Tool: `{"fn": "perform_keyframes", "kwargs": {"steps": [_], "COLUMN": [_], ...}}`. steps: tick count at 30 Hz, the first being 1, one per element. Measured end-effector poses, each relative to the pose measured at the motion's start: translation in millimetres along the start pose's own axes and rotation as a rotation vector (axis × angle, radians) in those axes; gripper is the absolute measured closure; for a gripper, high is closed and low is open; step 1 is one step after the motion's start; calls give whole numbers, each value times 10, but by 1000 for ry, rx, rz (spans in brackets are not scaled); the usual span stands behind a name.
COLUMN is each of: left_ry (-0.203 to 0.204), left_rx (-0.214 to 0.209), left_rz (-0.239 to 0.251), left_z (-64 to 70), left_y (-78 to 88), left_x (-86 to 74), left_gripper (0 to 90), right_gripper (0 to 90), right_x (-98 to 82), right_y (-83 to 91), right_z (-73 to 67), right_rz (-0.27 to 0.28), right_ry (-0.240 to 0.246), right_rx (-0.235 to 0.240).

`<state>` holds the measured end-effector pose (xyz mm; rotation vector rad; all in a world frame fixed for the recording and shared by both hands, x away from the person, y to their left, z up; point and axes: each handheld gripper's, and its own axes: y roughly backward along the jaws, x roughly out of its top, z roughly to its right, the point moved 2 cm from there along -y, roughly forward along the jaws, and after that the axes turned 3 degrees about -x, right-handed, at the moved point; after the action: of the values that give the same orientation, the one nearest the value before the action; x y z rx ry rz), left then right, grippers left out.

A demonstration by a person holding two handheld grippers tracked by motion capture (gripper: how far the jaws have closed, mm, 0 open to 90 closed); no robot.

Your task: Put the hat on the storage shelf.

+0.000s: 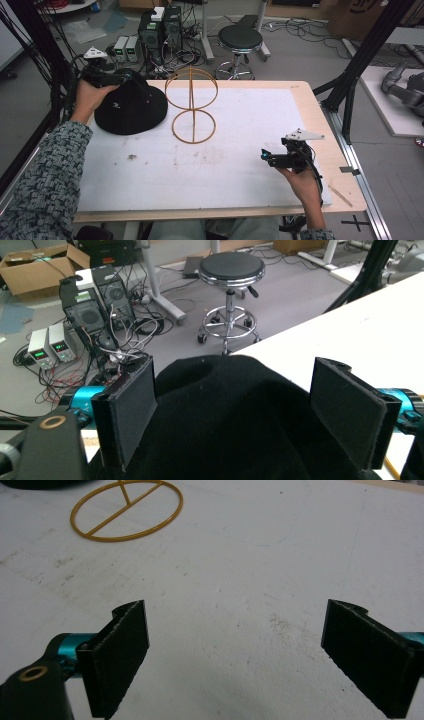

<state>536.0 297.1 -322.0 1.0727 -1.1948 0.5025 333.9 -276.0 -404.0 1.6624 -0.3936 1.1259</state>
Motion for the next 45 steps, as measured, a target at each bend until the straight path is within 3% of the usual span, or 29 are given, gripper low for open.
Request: {"fn": "perform_keyframes", "kwargs": {"steps": [14,19,31,45], "left_ry": [32,52,24,19], "left_rx": [-7,-17,2,41], "left_rz": [-28,-41,-81,-104], "left_z": [19,4,16,7], "left_y": [-140,-159,-160,-13], "left_x": [-33,-64,-111,-78], "left_gripper": [285,378,679,818], "right_gripper": [115,115,115,115], "right_x": [5,0,9,71], "right_y": [20,36,38,-18], "right_z": [-12,-2,-9,-29], "right_rz": [0,4,6,14], "right_ry": [0,-2,2,11], "right_rx": [3,3,4,21]}}
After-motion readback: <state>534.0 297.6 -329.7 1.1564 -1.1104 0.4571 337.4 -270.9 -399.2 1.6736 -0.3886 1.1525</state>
